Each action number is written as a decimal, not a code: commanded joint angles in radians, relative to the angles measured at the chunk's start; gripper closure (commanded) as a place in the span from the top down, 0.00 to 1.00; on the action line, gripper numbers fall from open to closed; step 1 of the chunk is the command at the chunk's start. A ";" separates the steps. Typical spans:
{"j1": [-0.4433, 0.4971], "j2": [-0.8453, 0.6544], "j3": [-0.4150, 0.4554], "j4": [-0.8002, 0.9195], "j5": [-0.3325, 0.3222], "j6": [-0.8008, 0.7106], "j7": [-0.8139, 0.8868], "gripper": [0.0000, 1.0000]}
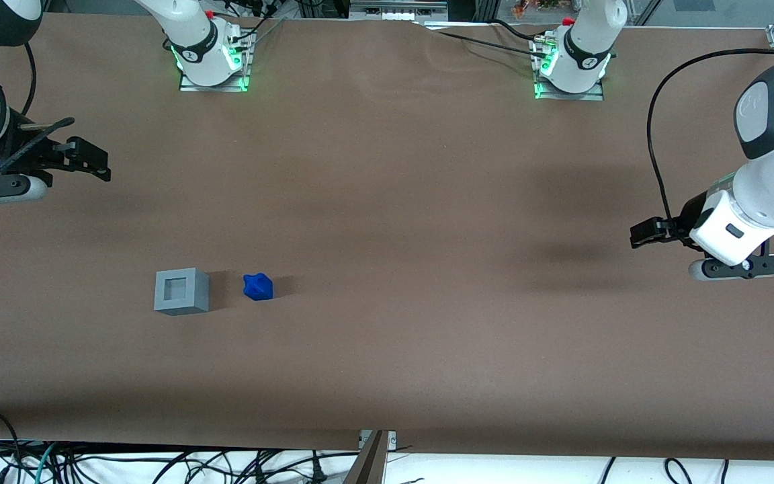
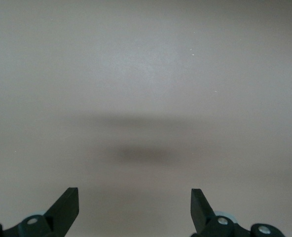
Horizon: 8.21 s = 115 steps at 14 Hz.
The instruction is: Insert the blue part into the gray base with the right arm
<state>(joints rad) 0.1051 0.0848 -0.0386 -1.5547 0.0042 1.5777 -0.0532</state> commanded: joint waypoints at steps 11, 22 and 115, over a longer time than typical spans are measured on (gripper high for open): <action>-0.012 -0.003 0.009 0.010 -0.006 -0.012 -0.019 1.00; -0.004 0.007 0.026 -0.005 0.002 0.004 -0.005 0.99; 0.036 0.460 -0.041 -0.159 0.079 0.662 -0.051 0.24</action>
<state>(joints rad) 0.1386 0.5484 -0.0866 -1.6390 0.0732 2.2272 -0.1119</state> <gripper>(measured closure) 0.493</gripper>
